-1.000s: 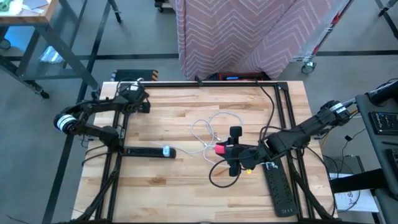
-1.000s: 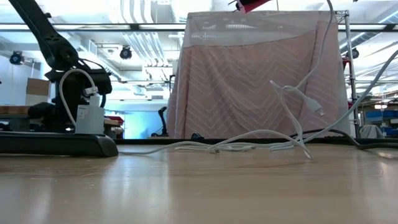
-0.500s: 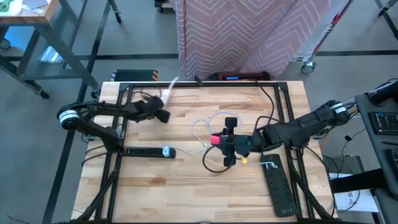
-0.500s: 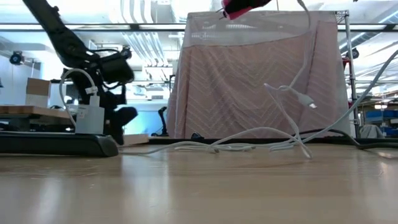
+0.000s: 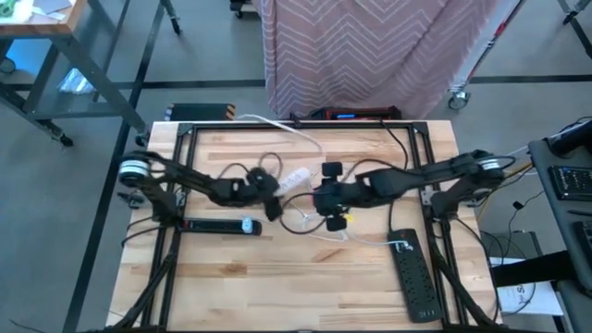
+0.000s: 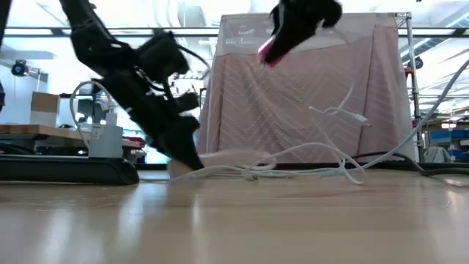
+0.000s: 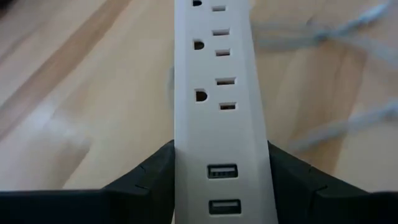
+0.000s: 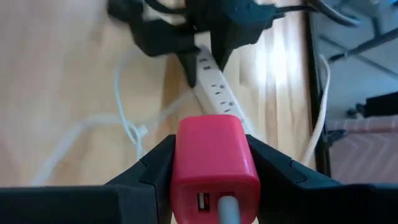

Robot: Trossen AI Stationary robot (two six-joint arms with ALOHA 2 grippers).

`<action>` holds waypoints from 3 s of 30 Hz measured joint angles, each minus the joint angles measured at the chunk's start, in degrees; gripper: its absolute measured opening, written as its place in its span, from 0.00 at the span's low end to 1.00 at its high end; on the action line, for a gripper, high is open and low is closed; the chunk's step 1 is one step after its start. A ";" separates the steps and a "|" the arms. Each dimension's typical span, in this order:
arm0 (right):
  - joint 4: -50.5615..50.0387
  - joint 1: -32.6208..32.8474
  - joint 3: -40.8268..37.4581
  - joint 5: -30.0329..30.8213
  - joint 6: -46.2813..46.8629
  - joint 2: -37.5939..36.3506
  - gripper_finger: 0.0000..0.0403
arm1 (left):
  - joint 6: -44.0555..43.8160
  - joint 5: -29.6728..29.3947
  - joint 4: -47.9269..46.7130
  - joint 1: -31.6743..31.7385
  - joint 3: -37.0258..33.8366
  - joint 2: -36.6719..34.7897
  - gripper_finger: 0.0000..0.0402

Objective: Plug in charger cables
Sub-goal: Insert the pink charger adapter into white outlet extension

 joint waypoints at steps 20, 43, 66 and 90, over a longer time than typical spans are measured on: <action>-16.17 -13.27 9.86 -11.03 31.75 14.68 0.35 | 6.96 -5.16 6.76 -4.18 11.03 12.37 0.44; -20.82 -18.23 13.60 -14.47 -0.04 24.42 0.34 | 11.08 -1.03 9.73 -4.79 10.38 12.36 0.44; -23.19 -16.62 15.02 -13.07 -9.05 24.65 0.34 | 10.22 -0.39 8.31 -4.89 10.41 12.21 0.44; -15.65 -16.34 9.16 -15.79 -10.28 24.35 0.34 | 9.53 -0.72 11.52 -5.81 10.12 12.25 0.44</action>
